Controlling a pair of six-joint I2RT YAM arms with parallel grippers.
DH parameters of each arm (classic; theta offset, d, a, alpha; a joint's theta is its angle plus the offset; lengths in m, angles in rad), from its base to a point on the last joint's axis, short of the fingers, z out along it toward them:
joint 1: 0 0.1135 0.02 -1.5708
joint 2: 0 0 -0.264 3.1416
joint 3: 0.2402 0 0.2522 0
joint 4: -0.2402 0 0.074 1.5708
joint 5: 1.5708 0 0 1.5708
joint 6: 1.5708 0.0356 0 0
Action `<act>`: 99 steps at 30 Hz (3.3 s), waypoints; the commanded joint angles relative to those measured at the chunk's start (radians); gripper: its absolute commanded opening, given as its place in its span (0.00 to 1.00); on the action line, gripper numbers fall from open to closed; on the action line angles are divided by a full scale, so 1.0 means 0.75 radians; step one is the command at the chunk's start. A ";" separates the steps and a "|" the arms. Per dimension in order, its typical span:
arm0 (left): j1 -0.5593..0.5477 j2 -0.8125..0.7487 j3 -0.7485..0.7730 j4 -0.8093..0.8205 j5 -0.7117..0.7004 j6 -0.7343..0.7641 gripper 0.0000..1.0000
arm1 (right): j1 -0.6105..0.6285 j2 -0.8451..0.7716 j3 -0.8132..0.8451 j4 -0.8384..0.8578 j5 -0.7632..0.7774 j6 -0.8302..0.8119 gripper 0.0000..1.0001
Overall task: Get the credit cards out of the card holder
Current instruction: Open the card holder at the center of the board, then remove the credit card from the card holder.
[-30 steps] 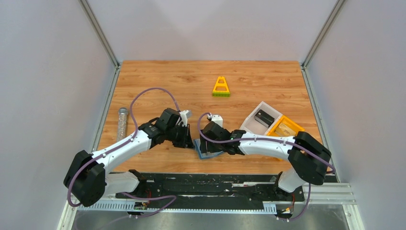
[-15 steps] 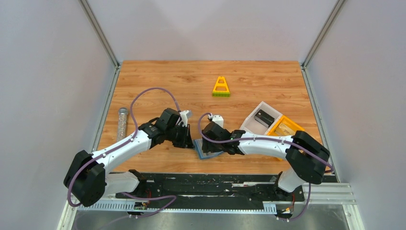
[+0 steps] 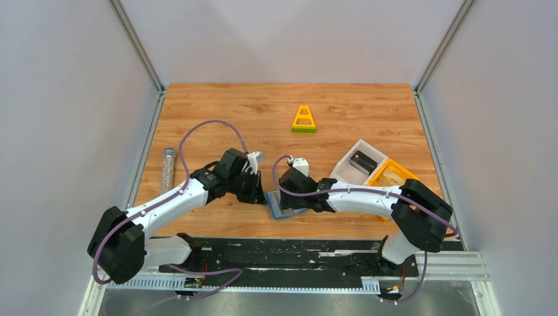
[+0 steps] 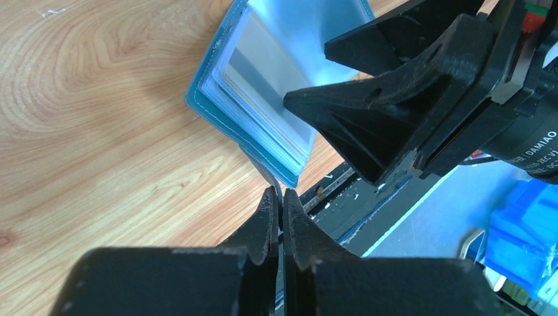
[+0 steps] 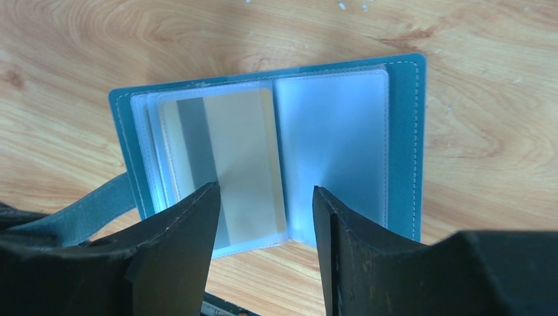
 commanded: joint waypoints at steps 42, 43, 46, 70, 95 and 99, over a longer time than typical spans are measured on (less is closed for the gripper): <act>0.005 0.060 0.139 -0.079 -0.087 0.096 0.00 | -0.115 -0.015 -0.090 0.161 -0.172 0.009 0.66; 0.006 0.060 0.138 -0.079 -0.087 0.096 0.00 | -0.115 -0.014 -0.090 0.159 -0.171 0.006 0.66; 0.005 0.059 0.138 -0.080 -0.088 0.096 0.00 | -0.114 -0.004 -0.088 0.156 -0.166 0.006 0.66; 0.008 0.121 0.236 -0.176 -0.343 -0.065 0.40 | -0.109 -0.050 -0.054 0.097 -0.169 -0.013 0.75; 0.008 0.522 0.146 0.575 0.239 -0.247 0.31 | -0.094 -0.172 -0.047 -0.031 -0.118 0.016 0.82; 0.005 0.556 0.117 0.599 0.238 -0.240 0.29 | -0.094 -0.233 -0.050 -0.124 -0.088 0.043 0.82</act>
